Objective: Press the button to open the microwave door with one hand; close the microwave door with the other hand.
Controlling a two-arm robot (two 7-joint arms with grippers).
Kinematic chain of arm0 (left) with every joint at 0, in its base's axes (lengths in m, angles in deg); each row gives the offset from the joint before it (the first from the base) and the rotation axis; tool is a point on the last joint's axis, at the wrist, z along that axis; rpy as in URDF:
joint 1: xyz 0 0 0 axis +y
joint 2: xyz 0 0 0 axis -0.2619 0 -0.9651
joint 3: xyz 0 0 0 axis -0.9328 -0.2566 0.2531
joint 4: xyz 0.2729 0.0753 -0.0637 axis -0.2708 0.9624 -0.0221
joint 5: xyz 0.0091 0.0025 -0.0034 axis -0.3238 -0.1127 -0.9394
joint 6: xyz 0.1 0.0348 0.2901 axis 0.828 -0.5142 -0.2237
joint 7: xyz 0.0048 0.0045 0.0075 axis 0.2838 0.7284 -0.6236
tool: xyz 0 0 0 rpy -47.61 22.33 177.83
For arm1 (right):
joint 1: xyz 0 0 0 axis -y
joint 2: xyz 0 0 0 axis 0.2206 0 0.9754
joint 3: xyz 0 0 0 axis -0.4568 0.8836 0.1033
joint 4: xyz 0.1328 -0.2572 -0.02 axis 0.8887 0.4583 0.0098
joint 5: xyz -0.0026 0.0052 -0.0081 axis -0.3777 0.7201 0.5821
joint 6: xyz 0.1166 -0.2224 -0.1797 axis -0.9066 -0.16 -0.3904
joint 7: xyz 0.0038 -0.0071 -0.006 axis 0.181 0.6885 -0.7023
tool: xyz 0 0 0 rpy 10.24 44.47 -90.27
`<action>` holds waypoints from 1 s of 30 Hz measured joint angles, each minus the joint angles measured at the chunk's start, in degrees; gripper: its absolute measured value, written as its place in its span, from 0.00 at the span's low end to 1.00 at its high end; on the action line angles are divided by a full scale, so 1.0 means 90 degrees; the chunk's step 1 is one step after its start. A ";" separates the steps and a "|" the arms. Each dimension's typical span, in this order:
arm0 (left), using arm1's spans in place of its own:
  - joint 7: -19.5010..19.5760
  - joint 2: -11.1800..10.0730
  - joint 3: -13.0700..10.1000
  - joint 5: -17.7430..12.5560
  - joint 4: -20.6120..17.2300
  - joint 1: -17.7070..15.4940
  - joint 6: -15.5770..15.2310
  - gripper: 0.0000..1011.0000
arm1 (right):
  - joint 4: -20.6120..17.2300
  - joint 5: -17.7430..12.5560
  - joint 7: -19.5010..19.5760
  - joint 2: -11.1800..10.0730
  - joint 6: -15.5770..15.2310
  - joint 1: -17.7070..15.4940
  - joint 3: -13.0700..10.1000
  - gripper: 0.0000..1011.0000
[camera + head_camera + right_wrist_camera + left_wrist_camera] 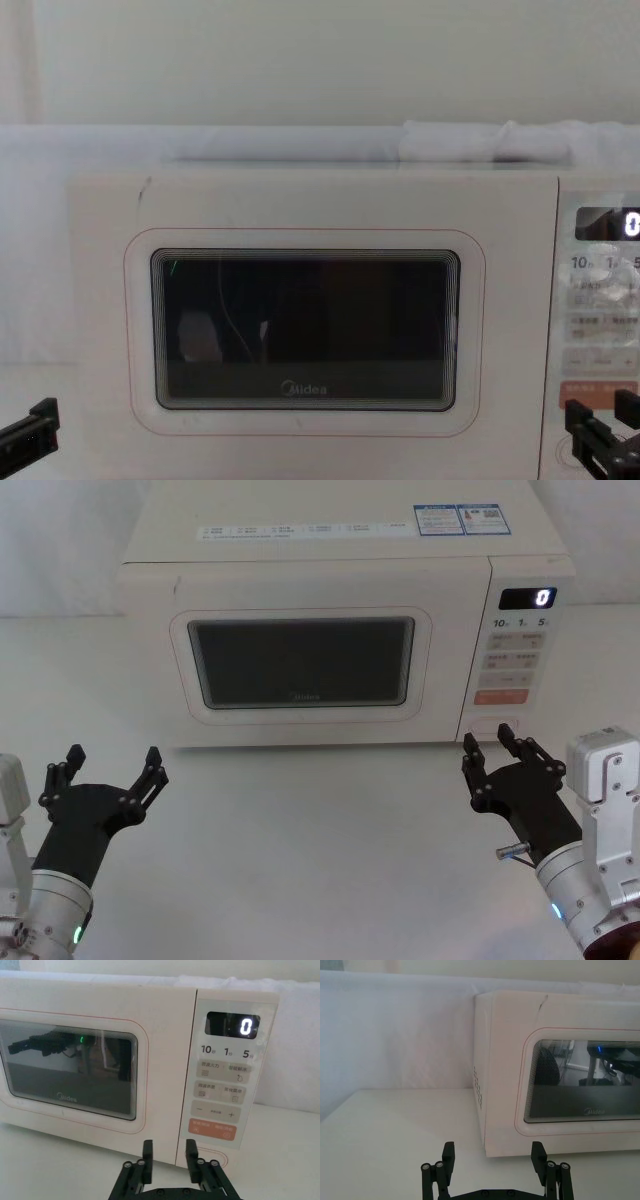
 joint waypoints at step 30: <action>0.0000 0.0000 0.0000 0.0000 0.0000 0.0000 0.0000 0.99 | 0.0000 0.0000 0.0000 0.0000 0.0000 0.0000 0.0000 0.00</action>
